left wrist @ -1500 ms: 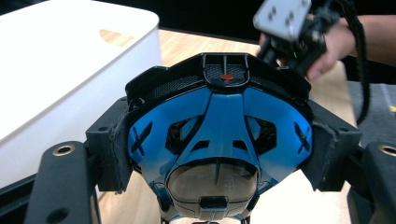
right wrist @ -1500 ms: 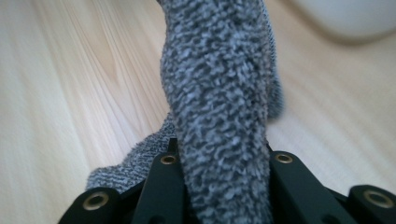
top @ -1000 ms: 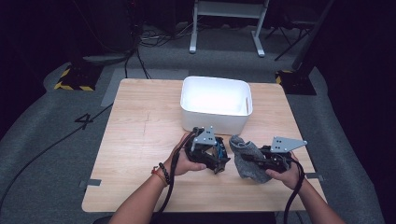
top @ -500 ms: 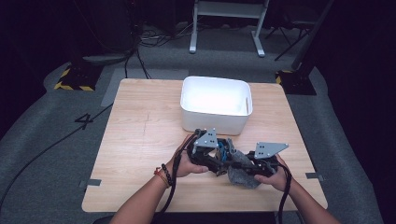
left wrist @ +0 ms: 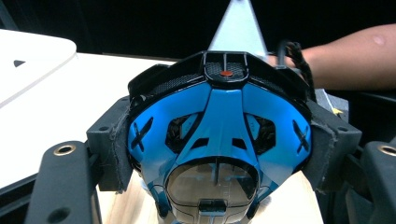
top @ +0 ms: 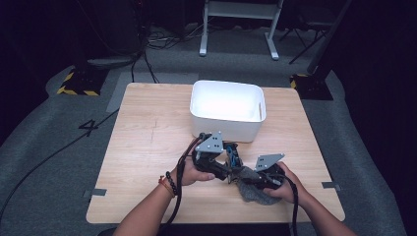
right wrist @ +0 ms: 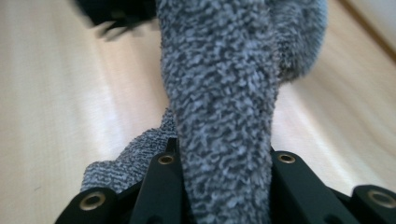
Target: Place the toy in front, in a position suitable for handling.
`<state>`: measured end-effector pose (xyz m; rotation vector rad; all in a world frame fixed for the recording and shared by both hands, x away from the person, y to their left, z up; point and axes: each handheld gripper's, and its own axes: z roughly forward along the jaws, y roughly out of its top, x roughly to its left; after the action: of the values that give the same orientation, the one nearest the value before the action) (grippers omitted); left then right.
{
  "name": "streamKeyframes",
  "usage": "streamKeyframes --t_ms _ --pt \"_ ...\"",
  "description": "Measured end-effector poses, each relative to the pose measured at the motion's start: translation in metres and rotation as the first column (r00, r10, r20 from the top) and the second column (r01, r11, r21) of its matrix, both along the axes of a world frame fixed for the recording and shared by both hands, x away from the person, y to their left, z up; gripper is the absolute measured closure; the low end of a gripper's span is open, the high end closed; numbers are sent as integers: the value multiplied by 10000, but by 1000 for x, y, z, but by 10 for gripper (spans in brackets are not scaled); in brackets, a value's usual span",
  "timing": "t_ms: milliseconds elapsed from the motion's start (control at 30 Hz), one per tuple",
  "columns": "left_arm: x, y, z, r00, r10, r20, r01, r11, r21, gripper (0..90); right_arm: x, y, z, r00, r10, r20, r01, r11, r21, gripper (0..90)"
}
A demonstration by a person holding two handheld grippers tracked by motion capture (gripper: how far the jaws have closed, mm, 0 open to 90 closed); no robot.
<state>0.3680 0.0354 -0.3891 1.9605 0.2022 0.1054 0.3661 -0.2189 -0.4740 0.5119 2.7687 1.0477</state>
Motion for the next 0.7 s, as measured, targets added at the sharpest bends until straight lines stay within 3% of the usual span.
streamKeyframes --t_ms 67,133,233,300,400,567,700 --pt "0 1 0 10000 36 20 -36 10000 25 253 3 -2 3 9994 -270 211 267 9995 157 746" --pt "0 2 -1 10000 10 -41 -10 10000 18 253 3 -5 11 9967 -655 477 625 9961 620 746" --pt "1 0 -3 10000 20 -83 -20 10000 69 253 3 -12 27 9875 -1253 952 1066 9777 1809 740" --pt "2 -2 -5 9998 39 -178 -38 10000 40 253 1 -15 34 9848 -1314 1135 1004 9643 2452 734" --pt "5 -5 -7 9995 90 -306 -89 10000 25 252 -3 -18 39 9833 -1158 1405 704 9534 2932 733" --pt "3 -10 -7 9997 -77 -250 78 9999 65 253 -10 -8 35 9851 -480 1654 21 9636 2672 735" --pt "0 -8 -4 9998 -140 -136 140 9999 -8 253 -12 -1 27 9872 -26 1592 -295 9795 1992 735"
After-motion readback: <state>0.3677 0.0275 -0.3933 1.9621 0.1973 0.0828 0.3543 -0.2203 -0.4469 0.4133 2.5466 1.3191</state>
